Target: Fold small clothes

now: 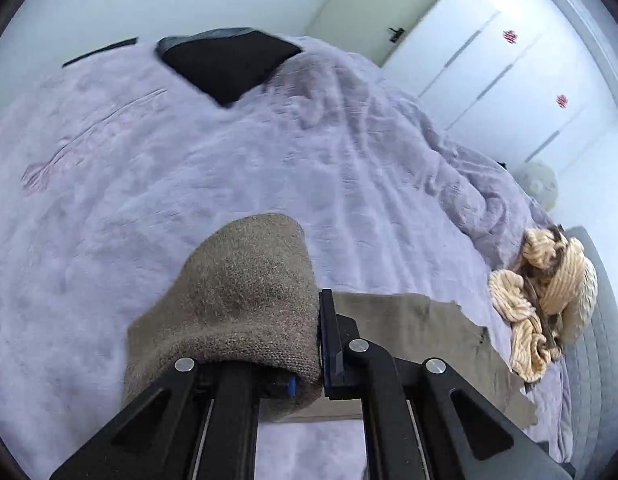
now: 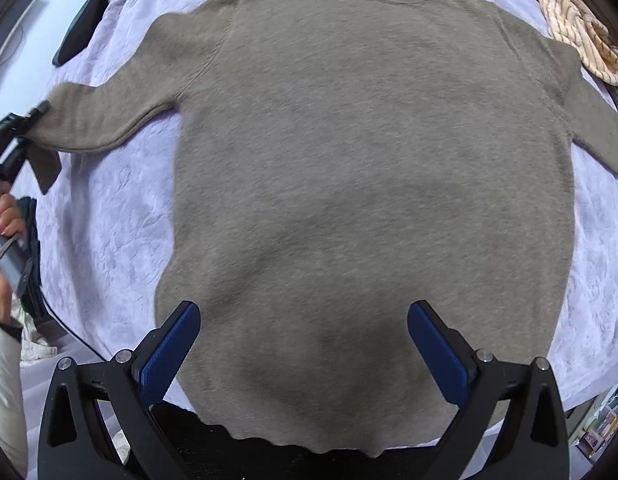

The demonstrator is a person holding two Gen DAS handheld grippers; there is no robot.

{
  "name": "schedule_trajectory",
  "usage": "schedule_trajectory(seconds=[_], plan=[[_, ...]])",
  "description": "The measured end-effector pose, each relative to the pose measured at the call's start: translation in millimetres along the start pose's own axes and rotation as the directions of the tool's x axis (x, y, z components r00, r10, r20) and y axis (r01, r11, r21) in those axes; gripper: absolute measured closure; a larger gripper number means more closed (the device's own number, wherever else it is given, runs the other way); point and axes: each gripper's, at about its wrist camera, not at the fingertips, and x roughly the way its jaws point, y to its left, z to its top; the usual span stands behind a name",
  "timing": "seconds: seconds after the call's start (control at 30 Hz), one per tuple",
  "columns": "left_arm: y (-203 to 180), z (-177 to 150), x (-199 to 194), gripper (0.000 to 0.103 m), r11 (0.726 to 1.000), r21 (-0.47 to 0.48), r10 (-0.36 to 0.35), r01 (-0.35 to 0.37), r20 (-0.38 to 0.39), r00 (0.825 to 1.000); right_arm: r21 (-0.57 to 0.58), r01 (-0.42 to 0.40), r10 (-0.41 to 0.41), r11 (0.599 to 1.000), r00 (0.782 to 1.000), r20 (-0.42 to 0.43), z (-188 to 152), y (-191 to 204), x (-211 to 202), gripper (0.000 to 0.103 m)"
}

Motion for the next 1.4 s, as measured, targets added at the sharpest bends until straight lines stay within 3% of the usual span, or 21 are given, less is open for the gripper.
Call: schedule_trajectory(seconds=[0.13, 0.23, 0.33, 0.47, 0.57, 0.63, 0.7, 0.73, 0.8, 0.87, 0.9, 1.07, 1.2, 1.3, 1.4], plan=[[-104, -1, 6, 0.094, 0.983, 0.162, -0.084, 0.084, -0.005, 0.996, 0.035, -0.021, 0.019, 0.999, 0.999, 0.043, 9, -41, -14, 0.0], [-187, -15, 32, 0.094, 0.949, 0.271, -0.15, 0.162, -0.065, 0.987, 0.085, -0.038, 0.032, 0.996, 0.997, 0.072, 11, -81, -25, 0.0], [-254, -46, 70, 0.094, 0.91, 0.36, -0.165, 0.206, -0.143, 0.976, 0.151, -0.044, 0.031, 0.988, 0.995, 0.091, 7, -124, -31, 0.0], [-316, -111, 126, 0.094, 0.865, 0.451, -0.105, 0.218, -0.262, 0.959, 0.245, -0.038, 0.014, 0.969, 0.995, 0.096, -4, -180, -32, 0.0], [-337, -163, 163, 0.094, 0.837, 0.518, 0.003, 0.173, -0.321, 0.947, 0.299, -0.026, 0.001, 0.954, 0.996, 0.085, -11, -212, -25, 0.0], [-340, -185, 182, 0.09, 0.826, 0.547, 0.078, 0.139, -0.355, 0.932, 0.322, -0.02, -0.004, 0.947, 0.997, 0.072, -13, -228, -19, 0.0], [-338, -202, 193, 0.068, 0.81, 0.578, 0.151, 0.097, -0.365, 0.919, 0.327, -0.012, -0.008, 0.945, 0.998, 0.062, -13, -236, -15, 0.0], [-338, -206, 192, 0.053, 0.805, 0.588, 0.161, 0.087, -0.357, 0.92, 0.324, -0.009, -0.01, 0.946, 0.998, 0.06, -11, -239, -14, 0.0], [-337, -205, 179, 0.045, 0.797, 0.599, 0.153, 0.086, -0.336, 0.929, 0.313, 0.0, -0.02, 0.95, 0.998, 0.061, -6, -240, -15, 0.0], [-336, -198, 166, 0.019, 0.793, 0.603, 0.148, 0.084, -0.324, 0.934, 0.288, 0.011, -0.034, 0.957, 0.997, 0.075, 5, -238, -18, 0.0], [-333, -191, 156, 0.015, 0.797, 0.599, 0.14, 0.08, -0.312, 0.94, 0.27, 0.018, -0.043, 0.963, 0.995, 0.087, 13, -234, -21, 0.0], [-295, -153, 112, 0.015, 0.824, 0.563, 0.122, 0.062, -0.282, 0.952, 0.126, 0.057, -0.078, 0.99, 0.983, 0.164, 58, -198, -29, 0.0], [-245, -132, 94, 0.015, 0.851, 0.524, 0.188, -0.039, -0.234, 0.954, -0.075, 0.123, -0.102, 0.99, 0.966, 0.238, 97, -141, -30, 0.0], [-210, -120, 102, 0.015, 0.859, 0.492, 0.277, -0.143, -0.21, 0.938, -0.237, 0.215, -0.137, 0.947, 0.942, 0.306, 120, -90, -24, 0.0], [-178, -111, 119, 0.015, 0.858, 0.451, 0.36, -0.245, -0.188, 0.914, -0.38, 0.35, -0.195, 0.856, 0.9, 0.39, 135, -46, -17, 0.0]])
